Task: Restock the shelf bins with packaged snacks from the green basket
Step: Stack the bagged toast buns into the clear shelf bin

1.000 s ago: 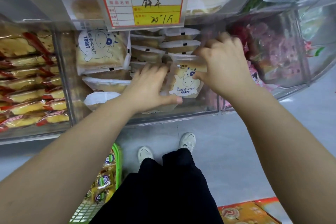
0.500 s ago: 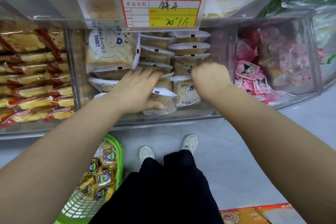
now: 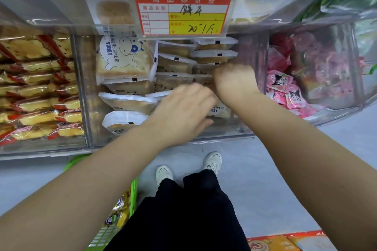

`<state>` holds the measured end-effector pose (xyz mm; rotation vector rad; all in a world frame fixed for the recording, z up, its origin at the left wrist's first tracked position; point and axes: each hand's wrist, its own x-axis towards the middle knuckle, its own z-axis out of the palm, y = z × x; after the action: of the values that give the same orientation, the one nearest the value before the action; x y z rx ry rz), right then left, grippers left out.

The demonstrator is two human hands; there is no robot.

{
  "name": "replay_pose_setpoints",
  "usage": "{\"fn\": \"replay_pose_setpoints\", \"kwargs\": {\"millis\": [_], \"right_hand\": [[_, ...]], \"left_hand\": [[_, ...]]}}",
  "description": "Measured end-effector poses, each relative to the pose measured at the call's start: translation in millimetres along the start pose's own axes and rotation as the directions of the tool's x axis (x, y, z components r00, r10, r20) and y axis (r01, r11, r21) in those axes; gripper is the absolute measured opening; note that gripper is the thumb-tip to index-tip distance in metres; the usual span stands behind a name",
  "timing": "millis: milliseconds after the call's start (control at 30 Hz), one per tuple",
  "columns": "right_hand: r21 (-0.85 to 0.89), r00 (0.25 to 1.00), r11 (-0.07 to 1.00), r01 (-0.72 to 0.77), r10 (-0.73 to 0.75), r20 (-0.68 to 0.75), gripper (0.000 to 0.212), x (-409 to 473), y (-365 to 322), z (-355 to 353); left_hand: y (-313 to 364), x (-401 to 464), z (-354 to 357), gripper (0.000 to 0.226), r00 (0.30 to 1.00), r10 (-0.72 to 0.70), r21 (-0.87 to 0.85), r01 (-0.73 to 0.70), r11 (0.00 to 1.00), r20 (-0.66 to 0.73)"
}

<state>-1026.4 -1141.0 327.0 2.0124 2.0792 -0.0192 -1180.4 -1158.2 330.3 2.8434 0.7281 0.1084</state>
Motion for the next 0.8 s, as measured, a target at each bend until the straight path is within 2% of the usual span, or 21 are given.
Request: {"fn": "replay_pose_setpoints", "kwargs": {"millis": [33,67,167,300,433,500,567,600,667,733,800], "right_hand": [[0.007,1.0,1.0,0.013,-0.013,0.004,0.02,-0.5,0.9,0.0],[0.019,1.0,1.0,0.023,-0.024,0.01,0.022,-0.4,2.0,-0.7],[0.065,0.998,0.997,0.042,-0.044,0.036,0.027,1.5,5.4,-5.2],[0.06,0.998,0.997,0.056,-0.057,0.025,0.023,-1.1,4.0,-3.9],[0.086,1.0,0.996,-0.006,0.005,0.005,0.026,-5.6,4.3,-8.0],[0.091,0.999,0.996,-0.026,0.023,0.035,0.032,-5.8,2.4,-10.5],[0.089,0.997,0.995,-0.039,0.033,0.075,0.035,-5.8,1.0,-12.6],[0.103,0.996,0.994,-0.04,0.031,0.086,0.035,-5.4,1.1,-14.3],[0.198,0.999,0.979,-0.037,0.029,0.04,0.036,-3.6,1.1,-18.4],[0.438,0.995,0.898,-0.048,0.08,-0.054,0.035,-1.0,-5.0,-24.8],[0.749,0.991,0.654,-0.103,0.13,0.023,0.032,1.8,-22.6,-33.7]], "left_hand": [[4.6,5.5,4.2,0.034,0.992,0.076,-0.012,-0.076,0.997,0.098],[6.7,12.0,10.7,0.034,0.977,0.092,-0.017,-0.091,0.996,0.192],[5.6,30.0,24.6,0.041,0.941,0.007,0.13,-0.054,0.99,0.339],[4.0,40.9,39.9,0.05,0.924,-0.081,0.286,-0.032,0.958,0.374],[4.3,38.5,42.9,0.053,0.932,-0.089,0.282,-0.014,0.959,0.351],[0.8,36.9,33.9,0.047,0.945,-0.056,0.168,0.001,0.986,0.322],[-5.3,29.1,17.9,0.039,0.964,-0.028,-0.039,0.04,0.998,0.263],[-8.5,21.2,8.9,0.035,0.977,-0.041,-0.167,0.076,0.983,0.208],[-15.5,-0.9,-8.1,0.028,0.987,-0.151,-0.387,0.161,0.908,0.056],[-23.5,-26.3,-20.2,0.024,0.932,-0.349,-0.525,0.248,0.814,-0.1],[-33.0,-49.4,-25.8,0.024,0.802,-0.56,-0.59,0.355,0.725,-0.205]]}}
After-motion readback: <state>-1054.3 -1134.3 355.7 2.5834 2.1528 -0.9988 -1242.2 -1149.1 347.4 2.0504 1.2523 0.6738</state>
